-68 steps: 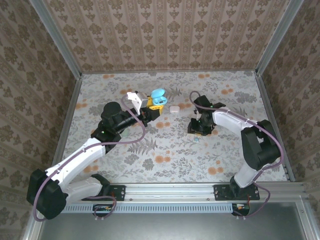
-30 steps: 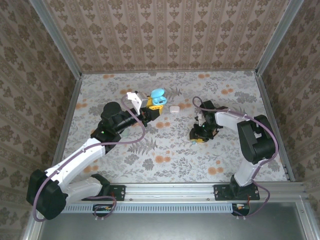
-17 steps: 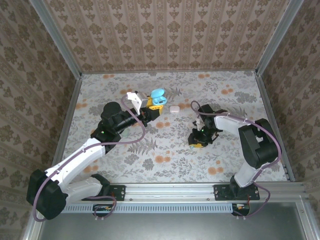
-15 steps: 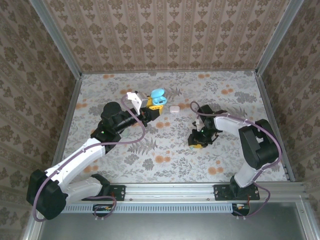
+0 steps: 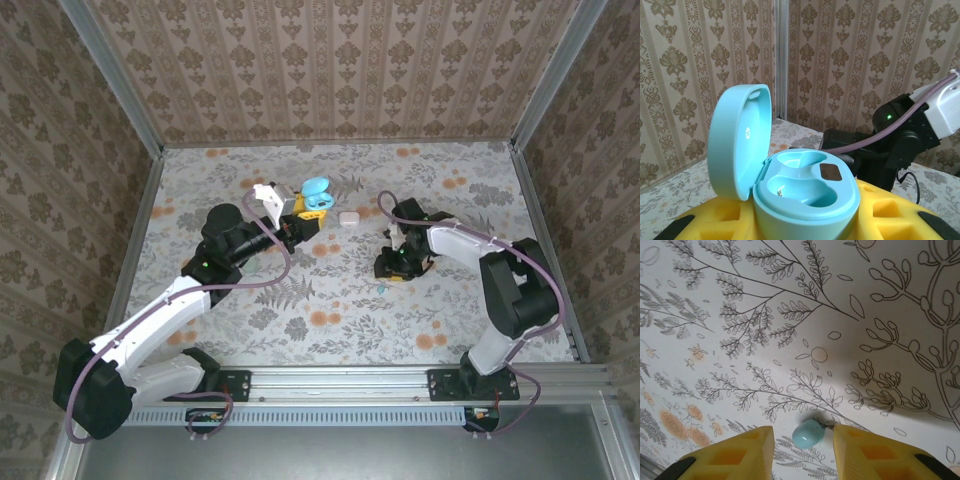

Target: Insert wireless bluetooth earbuds into charging case

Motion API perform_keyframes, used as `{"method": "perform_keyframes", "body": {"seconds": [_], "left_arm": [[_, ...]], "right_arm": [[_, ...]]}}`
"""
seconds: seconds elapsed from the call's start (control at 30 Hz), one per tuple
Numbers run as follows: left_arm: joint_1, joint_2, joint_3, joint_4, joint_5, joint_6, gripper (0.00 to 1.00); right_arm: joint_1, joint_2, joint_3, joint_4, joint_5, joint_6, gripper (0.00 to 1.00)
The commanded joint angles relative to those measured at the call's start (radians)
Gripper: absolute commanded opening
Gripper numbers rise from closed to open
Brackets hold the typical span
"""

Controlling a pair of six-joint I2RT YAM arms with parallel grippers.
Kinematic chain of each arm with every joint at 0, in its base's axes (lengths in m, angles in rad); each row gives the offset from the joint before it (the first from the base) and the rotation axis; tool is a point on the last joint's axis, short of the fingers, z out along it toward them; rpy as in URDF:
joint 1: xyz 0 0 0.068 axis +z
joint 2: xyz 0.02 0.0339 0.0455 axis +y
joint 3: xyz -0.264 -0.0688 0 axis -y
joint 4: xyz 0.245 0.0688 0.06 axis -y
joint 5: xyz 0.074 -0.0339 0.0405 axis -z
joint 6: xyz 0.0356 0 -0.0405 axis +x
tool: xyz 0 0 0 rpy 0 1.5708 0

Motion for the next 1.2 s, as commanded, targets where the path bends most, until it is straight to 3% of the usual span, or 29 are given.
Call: {"method": "perform_keyframes", "body": {"seconds": [0.0,0.27,0.73,1.17], "left_arm": [[0.000,-0.014,0.016,-0.003,-0.003,-0.001,0.27],[0.000,-0.009,0.019,-0.003,-0.005,0.002,0.27],[-0.001,-0.007,0.013,0.001,-0.001,-0.005,0.27],[-0.002,-0.025,0.005,-0.006,-0.006,-0.007,0.27]], "right_arm": [[0.003,0.037,0.012,0.014,-0.042,-0.028,0.39],[0.006,0.071,-0.013,-0.004,-0.090,-0.049,0.37],[0.047,-0.036,-0.135,0.011,-0.199,-0.028,0.33],[0.137,-0.102,-0.195,0.008,-0.160,0.044,0.35]]}}
